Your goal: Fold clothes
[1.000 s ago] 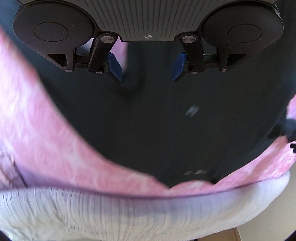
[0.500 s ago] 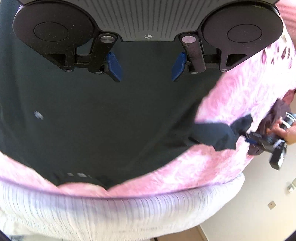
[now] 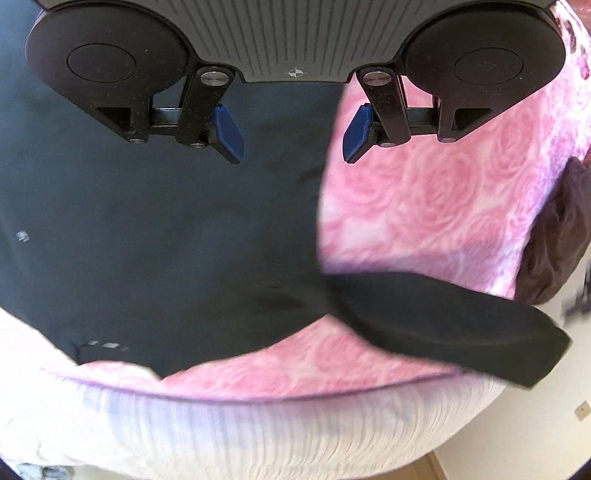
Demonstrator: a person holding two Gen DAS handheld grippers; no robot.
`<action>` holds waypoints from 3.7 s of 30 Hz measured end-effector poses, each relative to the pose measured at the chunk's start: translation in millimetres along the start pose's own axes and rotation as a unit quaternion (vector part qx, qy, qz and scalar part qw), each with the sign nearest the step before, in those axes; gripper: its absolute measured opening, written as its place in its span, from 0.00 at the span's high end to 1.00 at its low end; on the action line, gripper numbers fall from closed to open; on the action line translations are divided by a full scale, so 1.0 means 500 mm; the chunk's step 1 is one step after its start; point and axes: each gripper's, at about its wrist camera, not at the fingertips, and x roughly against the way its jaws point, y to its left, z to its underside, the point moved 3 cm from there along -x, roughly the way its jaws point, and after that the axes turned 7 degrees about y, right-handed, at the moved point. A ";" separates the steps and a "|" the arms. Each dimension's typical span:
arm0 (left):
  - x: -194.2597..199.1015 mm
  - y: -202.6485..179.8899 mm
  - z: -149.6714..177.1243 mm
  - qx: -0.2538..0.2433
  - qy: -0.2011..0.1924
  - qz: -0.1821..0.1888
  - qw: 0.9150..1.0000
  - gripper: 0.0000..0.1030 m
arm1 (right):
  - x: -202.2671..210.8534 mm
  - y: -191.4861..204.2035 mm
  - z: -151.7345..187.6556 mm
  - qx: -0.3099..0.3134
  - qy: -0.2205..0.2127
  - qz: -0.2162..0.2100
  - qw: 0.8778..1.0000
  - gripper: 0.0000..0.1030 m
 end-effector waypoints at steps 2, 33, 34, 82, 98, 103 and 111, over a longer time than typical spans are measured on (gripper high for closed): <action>-0.006 -0.024 0.048 0.048 0.047 0.066 0.996 0.86 | -0.014 0.018 -0.001 0.002 0.006 -0.006 1.000 0.39; 0.046 -0.032 0.064 -0.135 -0.146 0.075 0.977 0.97 | -0.036 0.008 0.023 -0.021 0.043 0.027 0.998 0.33; 0.046 -0.062 0.079 -0.142 -0.132 0.095 0.977 0.97 | -0.041 0.015 0.022 -0.016 0.047 0.025 0.998 0.33; -0.138 0.135 0.034 0.286 0.131 0.421 0.851 0.98 | -0.068 0.119 -0.036 0.091 -0.021 0.007 0.996 0.29; -0.109 0.070 0.116 0.315 0.138 0.475 0.810 0.99 | -0.286 0.219 -0.301 0.501 0.040 0.010 0.864 0.30; -0.118 0.080 0.140 0.370 0.118 0.450 0.804 0.98 | -0.354 0.216 -0.293 0.577 0.114 -0.011 0.809 0.51; -0.154 0.102 0.086 0.373 0.091 0.408 0.828 0.82 | -0.344 0.217 -0.285 0.634 0.137 -0.007 0.761 0.55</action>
